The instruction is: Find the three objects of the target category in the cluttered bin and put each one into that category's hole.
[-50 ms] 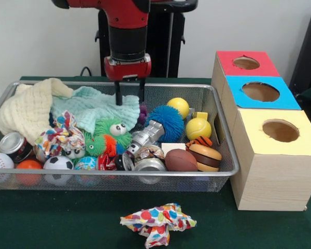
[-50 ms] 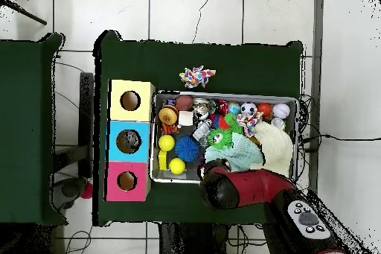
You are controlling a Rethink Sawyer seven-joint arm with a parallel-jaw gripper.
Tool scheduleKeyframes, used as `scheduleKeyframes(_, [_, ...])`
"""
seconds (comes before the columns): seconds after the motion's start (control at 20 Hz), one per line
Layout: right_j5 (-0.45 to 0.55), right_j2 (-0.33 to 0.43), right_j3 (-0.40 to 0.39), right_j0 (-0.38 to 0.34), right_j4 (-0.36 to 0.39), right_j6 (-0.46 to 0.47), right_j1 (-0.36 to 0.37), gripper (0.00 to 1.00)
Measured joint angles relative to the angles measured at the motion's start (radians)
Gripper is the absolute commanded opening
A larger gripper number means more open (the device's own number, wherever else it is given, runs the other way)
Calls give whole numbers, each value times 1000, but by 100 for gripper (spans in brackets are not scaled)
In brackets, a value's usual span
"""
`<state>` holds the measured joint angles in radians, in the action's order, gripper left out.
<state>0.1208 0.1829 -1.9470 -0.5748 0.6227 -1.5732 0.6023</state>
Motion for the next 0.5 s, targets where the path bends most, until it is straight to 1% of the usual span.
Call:
scheduleKeyframes(0.15, [-94,-6,0,-10,-1,0,-19,100])
scheduleKeyframes(0.2, [-149,-5,0,-21,-6,0,-33,100])
scheduleKeyframes(0.25, [-176,-5,0,-29,-10,0,-42,100])
scheduleKeyframes(0.35, [-213,-4,0,-46,-20,0,-57,100])
scheduleKeyframes(0.45, [-227,-2,0,-59,-29,0,-65,100])
scheduleKeyframes(0.5, [-233,1,0,-82,-44,0,-78,100])
